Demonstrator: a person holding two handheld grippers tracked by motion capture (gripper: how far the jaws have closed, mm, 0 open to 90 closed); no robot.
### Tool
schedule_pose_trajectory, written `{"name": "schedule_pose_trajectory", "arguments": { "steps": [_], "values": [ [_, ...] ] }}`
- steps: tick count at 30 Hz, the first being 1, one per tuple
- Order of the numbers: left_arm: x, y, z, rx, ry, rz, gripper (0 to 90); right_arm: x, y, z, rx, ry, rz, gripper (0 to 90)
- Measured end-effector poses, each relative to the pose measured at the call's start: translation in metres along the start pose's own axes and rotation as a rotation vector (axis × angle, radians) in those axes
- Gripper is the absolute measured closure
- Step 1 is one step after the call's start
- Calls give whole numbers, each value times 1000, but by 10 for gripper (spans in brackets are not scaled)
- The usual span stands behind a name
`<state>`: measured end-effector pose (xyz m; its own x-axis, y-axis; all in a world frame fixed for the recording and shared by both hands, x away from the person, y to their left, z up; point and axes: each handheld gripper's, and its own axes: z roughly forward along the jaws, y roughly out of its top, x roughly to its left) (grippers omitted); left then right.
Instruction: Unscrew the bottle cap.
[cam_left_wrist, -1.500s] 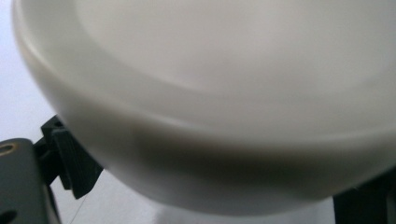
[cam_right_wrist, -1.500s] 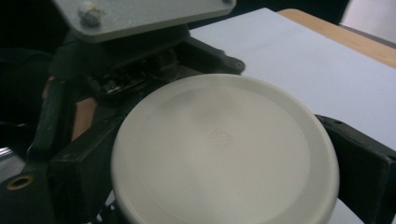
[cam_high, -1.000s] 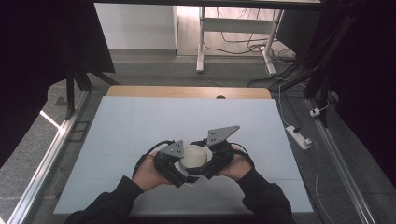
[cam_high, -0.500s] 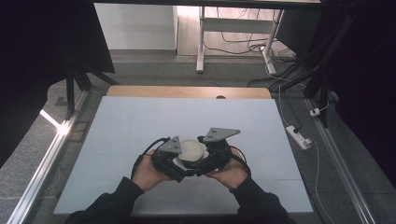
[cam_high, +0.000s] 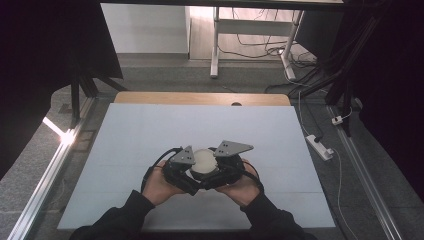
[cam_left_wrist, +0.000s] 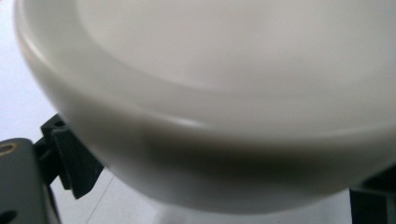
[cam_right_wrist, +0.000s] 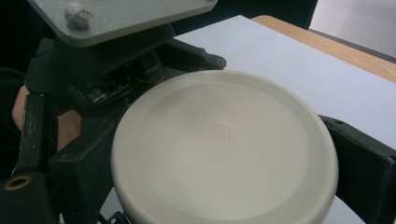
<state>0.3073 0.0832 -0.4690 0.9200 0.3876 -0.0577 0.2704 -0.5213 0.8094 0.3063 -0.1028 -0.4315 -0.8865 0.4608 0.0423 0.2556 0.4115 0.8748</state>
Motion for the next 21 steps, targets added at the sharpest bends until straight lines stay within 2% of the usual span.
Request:
{"name": "schedule_pose_trajectory", "arguments": {
  "steps": [3, 6, 14, 17, 19, 21],
  "values": [
    [1, -1, 1, 3, -25, 12, 75, -5, -1, -1, 16, 42, -12, 71],
    [1, -1, 0, -4, -52, 23, 75, -11, -1, -2, 18, 116, -39, 72],
    [-5, 1, 2, -11, -129, 80, 75, -29, -1, -8, 14, 357, -156, 73],
    [-8, 2, 2, -8, -151, 99, 75, -35, -2, -9, 6, 445, -176, 73],
    [-8, 2, 3, -6, -158, 108, 75, -37, -4, -9, 0, 479, -180, 73],
    [-9, 2, 4, -2, -152, 112, 75, -37, -5, -9, -2, 486, -184, 72]
  ]
}}
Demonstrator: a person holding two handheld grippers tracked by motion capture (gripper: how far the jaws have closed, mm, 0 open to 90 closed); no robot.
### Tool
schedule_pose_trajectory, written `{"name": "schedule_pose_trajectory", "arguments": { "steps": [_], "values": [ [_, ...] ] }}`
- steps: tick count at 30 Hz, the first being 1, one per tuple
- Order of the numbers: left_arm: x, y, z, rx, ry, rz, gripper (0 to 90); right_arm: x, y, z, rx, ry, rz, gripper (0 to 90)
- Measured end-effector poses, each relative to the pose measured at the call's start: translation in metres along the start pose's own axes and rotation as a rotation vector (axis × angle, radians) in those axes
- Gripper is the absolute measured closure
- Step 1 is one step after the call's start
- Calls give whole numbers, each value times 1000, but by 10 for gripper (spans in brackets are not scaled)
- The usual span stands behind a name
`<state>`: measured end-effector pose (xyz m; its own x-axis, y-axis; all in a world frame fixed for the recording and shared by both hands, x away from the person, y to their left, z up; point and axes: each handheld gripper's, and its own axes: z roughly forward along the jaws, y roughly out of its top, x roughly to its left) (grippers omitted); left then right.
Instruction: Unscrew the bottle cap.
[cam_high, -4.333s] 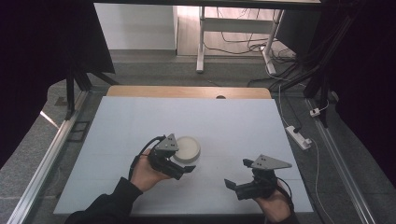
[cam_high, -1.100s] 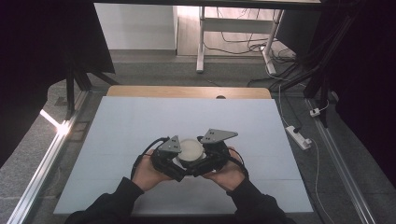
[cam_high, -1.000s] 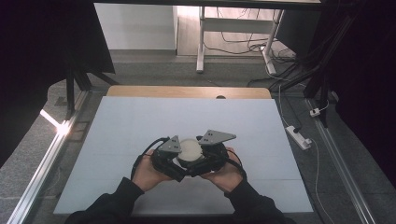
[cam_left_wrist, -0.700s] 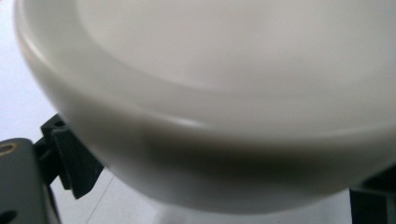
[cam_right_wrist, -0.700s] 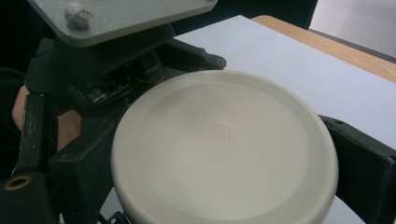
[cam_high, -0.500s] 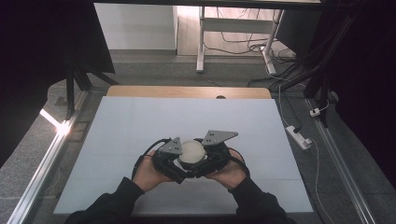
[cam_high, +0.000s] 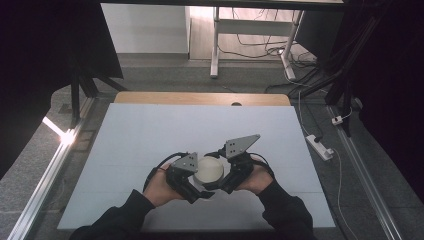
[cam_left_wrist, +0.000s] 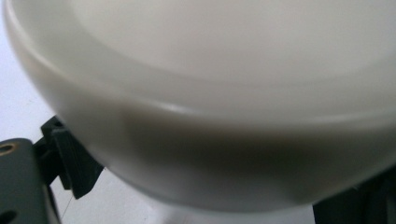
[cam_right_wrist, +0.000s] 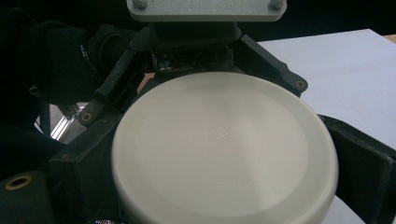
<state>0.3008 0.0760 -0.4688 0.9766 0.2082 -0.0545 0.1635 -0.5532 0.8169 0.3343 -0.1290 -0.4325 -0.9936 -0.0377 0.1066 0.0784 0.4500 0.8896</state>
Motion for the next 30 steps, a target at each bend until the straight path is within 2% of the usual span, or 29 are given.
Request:
{"name": "schedule_pose_trajectory", "arguments": {
  "steps": [3, 5, 6, 8, 11, 14, 18, 25, 30],
  "values": [
    [0, 0, 0, 1, 9, -5, 75, 1, 1, 0, 10, -16, -4, 70],
    [1, 0, -3, -10, 26, -21, 75, 6, 4, 2, 15, -80, 2, 35],
    [2, 0, -4, -15, 33, -29, 75, 7, 6, 2, 15, -93, 7, 3],
    [3, 0, -6, -17, 51, -35, 75, 11, 10, 2, 22, -125, 21, 0],
    [4, 0, -8, -22, 83, -56, 75, 16, 15, 0, 1, -193, 57, 0],
    [5, -1, -9, -26, 109, -78, 75, 21, 19, 2, 1, -285, 81, 0],
    [6, -1, -10, -21, 138, -90, 75, 27, 23, 6, -13, -372, 123, 0],
    [6, 0, -11, -32, 163, -111, 75, 35, 25, 11, -28, -471, 127, 0],
    [4, 1, -11, -33, 184, -121, 75, 37, 24, 17, -22, -503, 137, 0]
  ]
}}
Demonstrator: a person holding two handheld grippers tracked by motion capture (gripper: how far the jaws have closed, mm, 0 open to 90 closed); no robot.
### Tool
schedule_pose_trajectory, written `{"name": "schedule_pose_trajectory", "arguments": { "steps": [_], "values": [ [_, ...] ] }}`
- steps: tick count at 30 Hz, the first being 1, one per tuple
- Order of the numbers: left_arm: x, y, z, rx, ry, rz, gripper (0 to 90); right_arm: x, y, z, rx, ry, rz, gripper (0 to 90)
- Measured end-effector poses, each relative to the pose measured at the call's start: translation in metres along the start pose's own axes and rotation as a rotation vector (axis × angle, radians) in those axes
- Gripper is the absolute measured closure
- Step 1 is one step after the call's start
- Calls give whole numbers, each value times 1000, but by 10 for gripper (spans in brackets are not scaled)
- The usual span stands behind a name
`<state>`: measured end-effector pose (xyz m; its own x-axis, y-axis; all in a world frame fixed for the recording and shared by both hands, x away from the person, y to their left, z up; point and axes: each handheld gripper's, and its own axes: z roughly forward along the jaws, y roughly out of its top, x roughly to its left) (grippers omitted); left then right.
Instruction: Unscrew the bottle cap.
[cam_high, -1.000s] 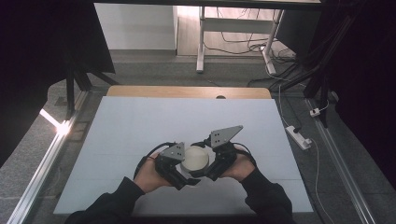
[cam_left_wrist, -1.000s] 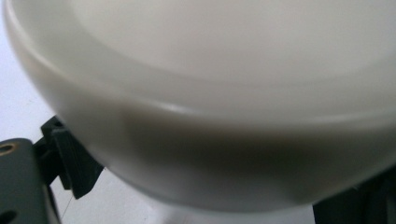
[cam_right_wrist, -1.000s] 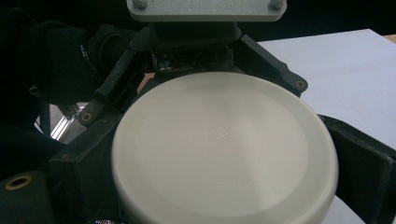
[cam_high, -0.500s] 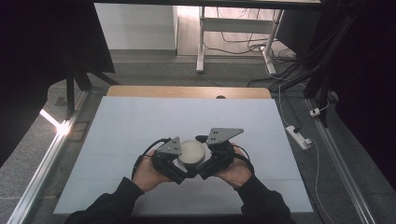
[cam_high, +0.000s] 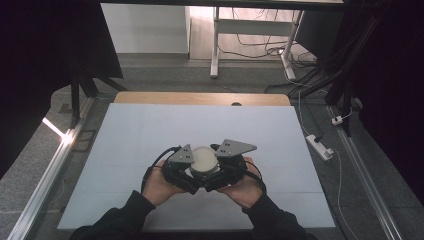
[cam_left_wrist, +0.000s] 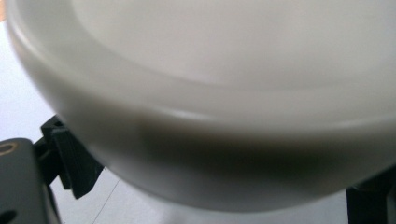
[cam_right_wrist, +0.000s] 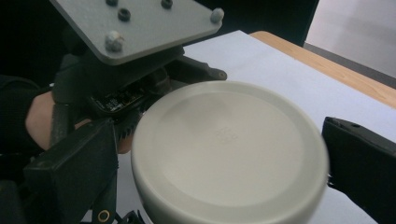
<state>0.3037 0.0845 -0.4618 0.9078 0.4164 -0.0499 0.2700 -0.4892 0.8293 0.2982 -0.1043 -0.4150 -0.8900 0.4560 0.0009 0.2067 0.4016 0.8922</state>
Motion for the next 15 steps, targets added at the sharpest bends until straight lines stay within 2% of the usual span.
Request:
{"name": "schedule_pose_trajectory", "arguments": {
  "steps": [6, 11, 15],
  "values": [
    [-3, 1, 1, 6, 16, 9, 75, 4, -1, 6, -1, -35, 14, 0],
    [-6, 2, 1, 0, 0, 19, 75, 3, -4, 7, 0, -46, 22, 50],
    [-5, 3, 0, -4, -12, 18, 75, 4, -5, 6, -9, -46, 1, 68]
  ]
}}
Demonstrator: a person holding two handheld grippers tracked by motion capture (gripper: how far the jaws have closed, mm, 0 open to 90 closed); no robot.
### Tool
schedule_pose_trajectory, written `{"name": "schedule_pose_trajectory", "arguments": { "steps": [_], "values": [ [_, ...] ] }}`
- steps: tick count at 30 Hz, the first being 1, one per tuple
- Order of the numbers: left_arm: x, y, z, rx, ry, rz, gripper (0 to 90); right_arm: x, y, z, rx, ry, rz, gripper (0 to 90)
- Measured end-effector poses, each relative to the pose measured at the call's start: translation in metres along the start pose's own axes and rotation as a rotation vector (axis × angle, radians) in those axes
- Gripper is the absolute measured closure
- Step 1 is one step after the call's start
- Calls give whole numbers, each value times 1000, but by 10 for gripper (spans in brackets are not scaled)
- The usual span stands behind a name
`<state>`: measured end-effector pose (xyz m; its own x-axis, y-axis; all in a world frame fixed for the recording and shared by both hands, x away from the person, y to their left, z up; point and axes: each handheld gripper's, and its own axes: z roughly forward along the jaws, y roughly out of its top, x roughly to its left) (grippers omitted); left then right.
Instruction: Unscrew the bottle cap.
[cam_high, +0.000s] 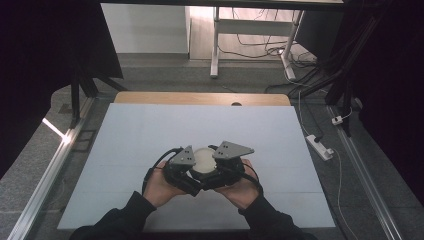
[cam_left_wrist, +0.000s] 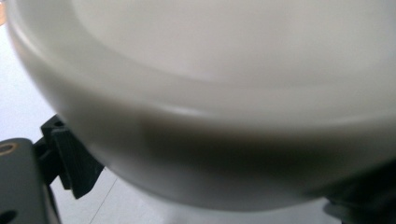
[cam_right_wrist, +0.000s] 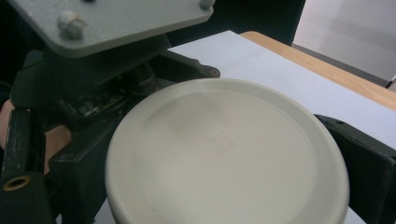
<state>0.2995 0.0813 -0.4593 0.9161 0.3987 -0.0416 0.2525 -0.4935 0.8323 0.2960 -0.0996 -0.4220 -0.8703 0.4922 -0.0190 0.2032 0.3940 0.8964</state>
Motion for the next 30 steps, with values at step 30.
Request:
{"name": "schedule_pose_trajectory", "arguments": {
  "steps": [30],
  "values": [
    [10, -9, 8, 42, -164, 77, 75, -37, -6, -5, -5, 395, -66, 73]
  ]
}}
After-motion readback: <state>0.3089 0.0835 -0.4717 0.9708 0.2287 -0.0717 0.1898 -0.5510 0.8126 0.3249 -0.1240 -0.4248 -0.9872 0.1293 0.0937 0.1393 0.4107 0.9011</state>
